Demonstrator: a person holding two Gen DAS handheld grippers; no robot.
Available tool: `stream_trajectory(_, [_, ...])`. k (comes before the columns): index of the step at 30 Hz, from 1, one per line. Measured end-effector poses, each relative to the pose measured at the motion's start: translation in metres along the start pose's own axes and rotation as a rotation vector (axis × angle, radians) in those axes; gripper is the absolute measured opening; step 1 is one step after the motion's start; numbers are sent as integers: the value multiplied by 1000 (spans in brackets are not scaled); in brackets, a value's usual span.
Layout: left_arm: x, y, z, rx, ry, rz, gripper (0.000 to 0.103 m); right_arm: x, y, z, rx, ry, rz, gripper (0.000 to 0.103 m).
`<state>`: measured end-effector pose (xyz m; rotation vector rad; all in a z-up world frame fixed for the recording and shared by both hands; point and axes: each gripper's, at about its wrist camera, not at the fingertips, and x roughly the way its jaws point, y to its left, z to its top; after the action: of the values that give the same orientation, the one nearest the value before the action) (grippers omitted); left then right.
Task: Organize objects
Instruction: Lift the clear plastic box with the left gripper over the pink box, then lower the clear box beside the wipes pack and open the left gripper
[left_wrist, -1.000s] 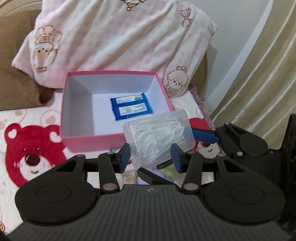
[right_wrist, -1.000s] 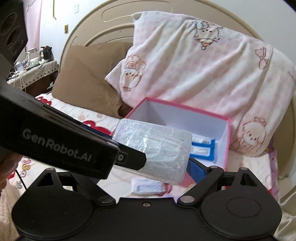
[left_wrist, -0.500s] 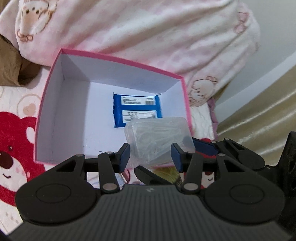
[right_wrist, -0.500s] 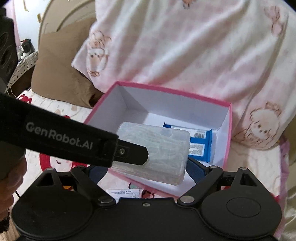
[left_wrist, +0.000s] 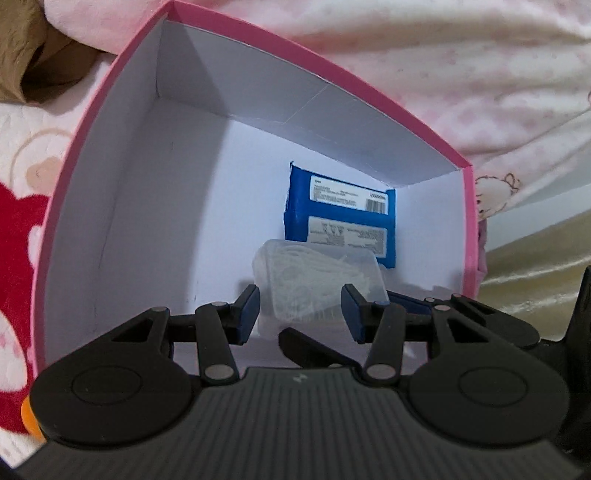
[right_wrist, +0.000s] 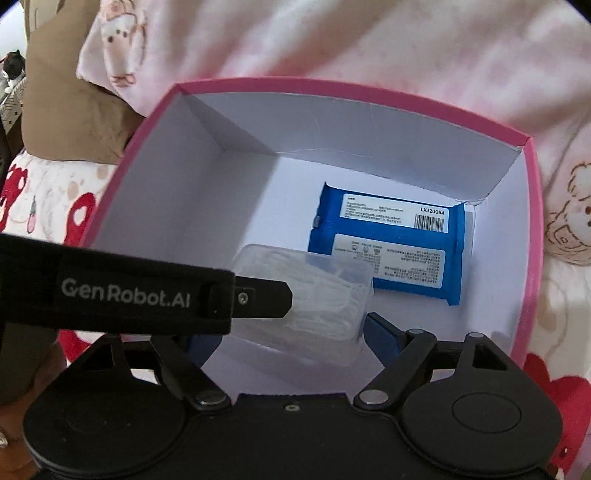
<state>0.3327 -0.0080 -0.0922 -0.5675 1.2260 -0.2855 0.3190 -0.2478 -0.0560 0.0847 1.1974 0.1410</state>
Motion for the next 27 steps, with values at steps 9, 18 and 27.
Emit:
stream_trajectory(9, [27,5,-4,-17,29,-2,40,16,-6,0,-60,34,-78,80])
stream_trajectory(18, [44,3,-9,-39,28,26,30,-19,5,-22,-206,-69,-188,61])
stream_trajectory(27, [59,-5,-14,-152,31,-20,29,-63,-20,-48,-171,-193,-180,44])
